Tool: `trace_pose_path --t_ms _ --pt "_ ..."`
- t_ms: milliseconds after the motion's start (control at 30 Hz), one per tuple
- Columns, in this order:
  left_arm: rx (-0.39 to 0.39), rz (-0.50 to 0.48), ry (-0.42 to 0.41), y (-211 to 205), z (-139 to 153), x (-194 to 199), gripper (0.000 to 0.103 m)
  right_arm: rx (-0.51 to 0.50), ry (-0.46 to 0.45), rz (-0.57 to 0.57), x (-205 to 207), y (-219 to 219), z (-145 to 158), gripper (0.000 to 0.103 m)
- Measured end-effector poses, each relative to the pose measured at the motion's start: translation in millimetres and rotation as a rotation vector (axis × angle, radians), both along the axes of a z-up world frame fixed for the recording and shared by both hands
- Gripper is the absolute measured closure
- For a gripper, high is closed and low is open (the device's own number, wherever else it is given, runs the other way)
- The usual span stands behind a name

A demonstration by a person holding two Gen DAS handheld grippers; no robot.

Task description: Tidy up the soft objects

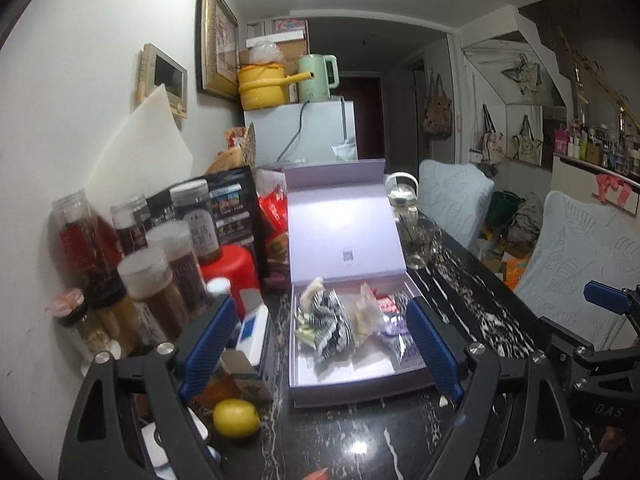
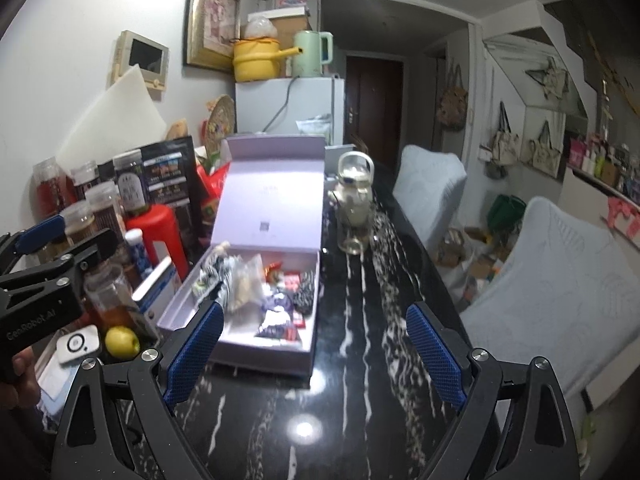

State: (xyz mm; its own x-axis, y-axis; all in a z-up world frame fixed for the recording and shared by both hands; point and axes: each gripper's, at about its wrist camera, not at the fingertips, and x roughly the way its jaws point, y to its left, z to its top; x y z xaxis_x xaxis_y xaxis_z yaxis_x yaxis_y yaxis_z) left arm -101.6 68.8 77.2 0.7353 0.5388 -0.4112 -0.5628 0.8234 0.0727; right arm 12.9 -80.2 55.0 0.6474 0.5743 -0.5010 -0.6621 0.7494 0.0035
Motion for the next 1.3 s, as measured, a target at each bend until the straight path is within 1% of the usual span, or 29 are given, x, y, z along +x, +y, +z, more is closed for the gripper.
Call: trace_pose_path --t_ms 133,200,367,833,1300 --pt "-0.045 -0.032 0.028 -1.3 -12.5 0.5 0.016 -0.010 0.043 -0.019 0.1 -7.5 -15.4 0.009" --pt "-0.053 -0.037 0.038 -3.6 -16.8 1.3 0.016 -0.017 0.058 -0.033 0.8 -9.5 -22.2 0.009" --pt "-0.074 -0.053 0.057 -8.2 -26.8 4.6 0.016 -0.031 0.066 -0.050 0.0 -15.6 -30.5 0.009" --pt "-0.094 -0.057 0.095 -7.2 -35.3 14.5 0.016 -0.051 0.042 -0.016 -6.4 -10.1 -30.6 0.009" --pt "-0.100 -0.062 0.117 -5.1 -37.8 22.7 0.016 -0.058 0.043 -0.021 -1.4 -8.7 -30.8 0.009"
